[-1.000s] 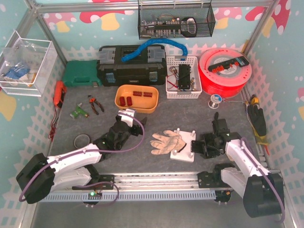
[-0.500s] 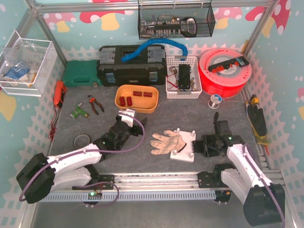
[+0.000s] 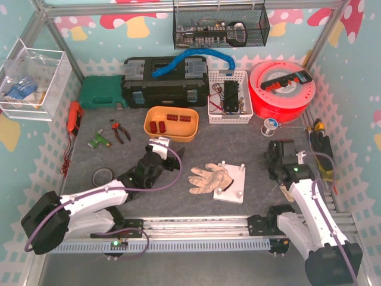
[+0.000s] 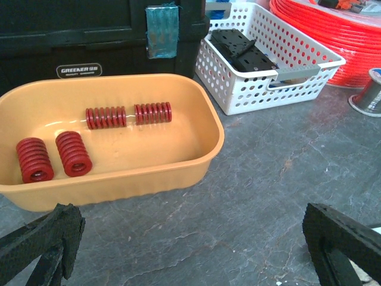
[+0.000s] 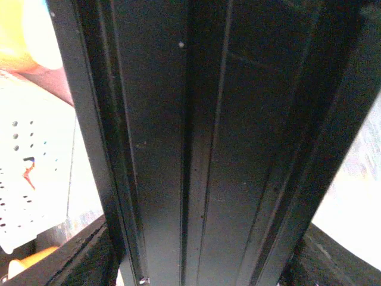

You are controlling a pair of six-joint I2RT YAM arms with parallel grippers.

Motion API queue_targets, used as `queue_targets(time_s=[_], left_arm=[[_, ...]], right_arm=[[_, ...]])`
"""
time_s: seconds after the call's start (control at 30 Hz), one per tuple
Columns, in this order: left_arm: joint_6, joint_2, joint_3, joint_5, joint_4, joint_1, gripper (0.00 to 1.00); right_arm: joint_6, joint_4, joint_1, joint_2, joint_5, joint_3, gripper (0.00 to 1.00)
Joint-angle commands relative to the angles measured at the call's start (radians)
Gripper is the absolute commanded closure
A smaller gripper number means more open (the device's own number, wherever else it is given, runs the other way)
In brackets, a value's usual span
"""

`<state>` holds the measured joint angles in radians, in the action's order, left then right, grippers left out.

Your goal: Install the large spring

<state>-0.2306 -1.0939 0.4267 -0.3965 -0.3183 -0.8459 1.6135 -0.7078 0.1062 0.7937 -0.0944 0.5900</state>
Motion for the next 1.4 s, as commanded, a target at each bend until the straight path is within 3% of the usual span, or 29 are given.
queue_targets(time_s=[0.0,0.17,0.27,0.37,0.67,0.8,1.0,1.17,1.37], left_arm=[[0.013,0.02,-0.006,0.008,-0.01,-0.01,0.01],[0.012,0.02,-0.008,0.006,-0.014,-0.01,0.01],[0.013,0.016,-0.005,0.005,-0.015,-0.01,0.01],[0.012,0.014,-0.005,0.019,-0.014,-0.01,0.01],[0.014,0.03,-0.014,0.016,-0.014,-0.011,0.01],[0.014,0.047,-0.02,0.016,-0.015,-0.011,0.01],[0.014,0.052,-0.021,0.009,-0.013,-0.01,0.01],[0.011,0.056,-0.024,-0.004,-0.011,-0.011,0.01],[0.0,0.063,-0.032,-0.031,-0.017,-0.01,0.01]], right_arm=[[-0.404,0.241,0.006,0.021,-0.262,0.039,0.8],[-0.842,0.533,0.005,0.067,-0.221,0.0,0.8],[-0.889,0.525,0.005,0.161,-0.223,0.031,0.82],[-0.845,0.556,0.005,0.231,-0.192,0.033,0.81],[-0.379,0.504,0.005,0.424,-0.196,0.042,0.76],[-0.293,0.513,0.005,0.502,-0.177,0.057,0.75],[-0.229,0.568,0.005,0.584,-0.091,0.067,0.65],[-0.209,0.517,0.004,0.629,-0.103,0.104,0.42],[-0.282,0.491,0.003,0.582,-0.113,0.113,0.22]])
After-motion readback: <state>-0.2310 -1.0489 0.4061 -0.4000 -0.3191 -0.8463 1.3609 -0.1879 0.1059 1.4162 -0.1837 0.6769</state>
